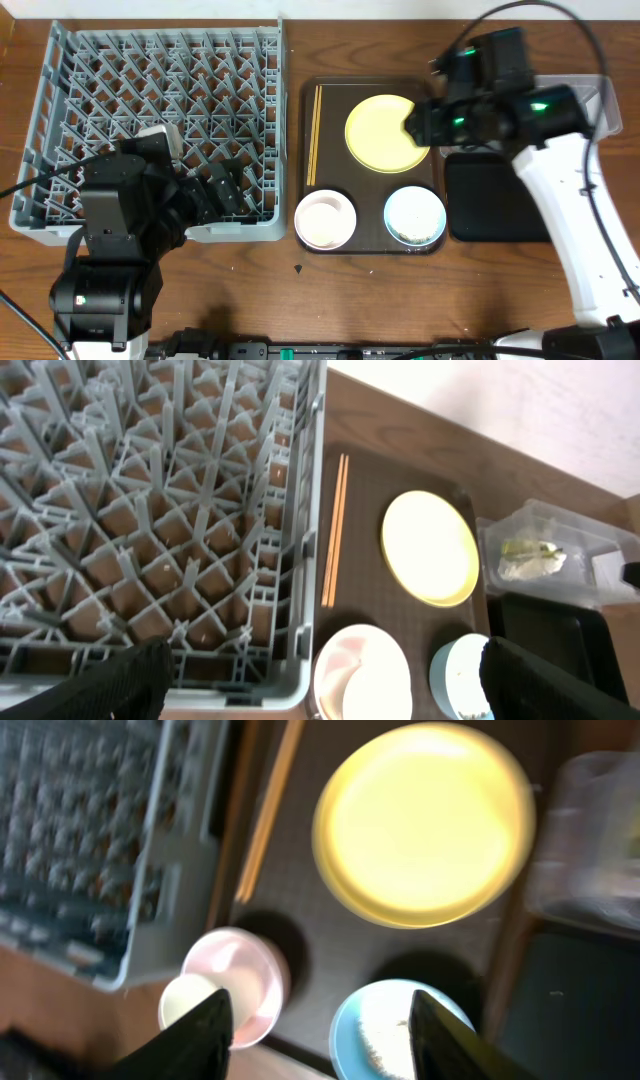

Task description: Sort waste into correct bins and load items into the dishwasher

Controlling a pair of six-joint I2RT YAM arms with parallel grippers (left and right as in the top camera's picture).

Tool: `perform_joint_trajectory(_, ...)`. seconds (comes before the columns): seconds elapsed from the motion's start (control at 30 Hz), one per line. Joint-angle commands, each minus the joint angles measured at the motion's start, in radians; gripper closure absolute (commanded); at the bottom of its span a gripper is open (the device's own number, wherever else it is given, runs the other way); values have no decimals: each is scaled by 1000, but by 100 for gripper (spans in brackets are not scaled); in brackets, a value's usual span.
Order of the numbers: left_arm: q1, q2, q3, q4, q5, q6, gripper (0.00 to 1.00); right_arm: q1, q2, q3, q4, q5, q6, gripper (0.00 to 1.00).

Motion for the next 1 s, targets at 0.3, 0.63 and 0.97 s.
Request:
perform_joint_trajectory(0.3,3,-1,21,-74,-30,53,2,310,183,-23,-54,-26,-52,71)
perform_joint_trajectory(0.63,3,-1,21,-124,-122,59,2,410,269,-109,-23,7,-51,60)
perform_joint_trajectory(0.97,3,-1,21,-132,-119,55,1,426,270,-270,151,131,80,71)
